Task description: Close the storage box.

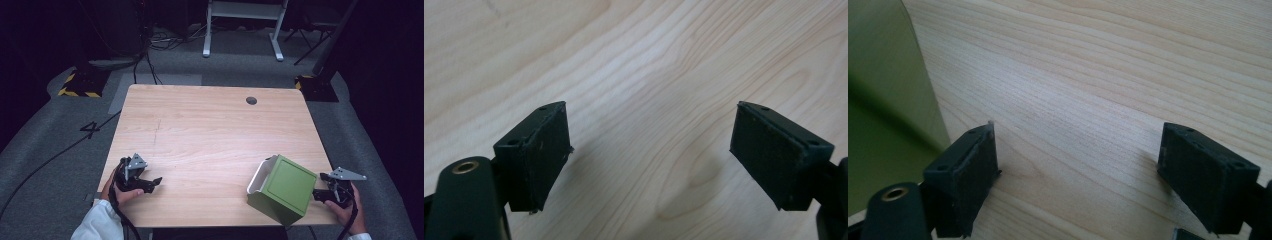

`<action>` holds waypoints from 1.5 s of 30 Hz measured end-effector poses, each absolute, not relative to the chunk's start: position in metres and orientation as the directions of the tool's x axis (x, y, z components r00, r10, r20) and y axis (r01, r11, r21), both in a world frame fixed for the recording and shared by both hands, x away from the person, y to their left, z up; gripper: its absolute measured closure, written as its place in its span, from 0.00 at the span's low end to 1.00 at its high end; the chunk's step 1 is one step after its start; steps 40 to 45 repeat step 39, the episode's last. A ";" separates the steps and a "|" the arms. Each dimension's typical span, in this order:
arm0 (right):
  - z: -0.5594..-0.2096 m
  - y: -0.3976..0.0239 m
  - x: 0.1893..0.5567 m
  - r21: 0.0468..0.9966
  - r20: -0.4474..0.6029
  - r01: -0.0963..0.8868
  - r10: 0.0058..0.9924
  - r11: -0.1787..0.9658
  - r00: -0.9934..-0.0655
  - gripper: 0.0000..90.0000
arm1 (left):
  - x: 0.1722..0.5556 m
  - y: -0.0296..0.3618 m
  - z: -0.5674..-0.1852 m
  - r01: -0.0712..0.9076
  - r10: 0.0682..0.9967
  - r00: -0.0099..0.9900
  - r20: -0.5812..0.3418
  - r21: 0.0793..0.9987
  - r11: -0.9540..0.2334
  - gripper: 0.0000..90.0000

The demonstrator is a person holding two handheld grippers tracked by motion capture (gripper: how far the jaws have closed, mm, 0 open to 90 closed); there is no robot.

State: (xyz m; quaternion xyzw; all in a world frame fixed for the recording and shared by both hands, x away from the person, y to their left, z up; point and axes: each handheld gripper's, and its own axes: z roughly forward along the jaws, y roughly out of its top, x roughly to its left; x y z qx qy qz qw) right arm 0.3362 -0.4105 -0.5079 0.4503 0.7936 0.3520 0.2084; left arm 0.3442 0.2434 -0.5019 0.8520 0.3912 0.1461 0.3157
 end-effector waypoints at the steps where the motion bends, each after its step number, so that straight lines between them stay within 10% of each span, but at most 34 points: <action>1: -0.508 -0.410 0.336 0.747 -0.014 0.568 0.862 0.347 -0.507 0.18 | 0.344 0.245 -0.504 0.567 0.758 0.653 -0.003 0.665 -0.486 0.17; 45: -0.508 -0.411 0.335 0.747 -0.014 0.567 0.861 0.347 -0.509 0.18 | 0.345 0.242 -0.507 0.571 0.785 0.619 -0.006 0.690 -0.445 0.13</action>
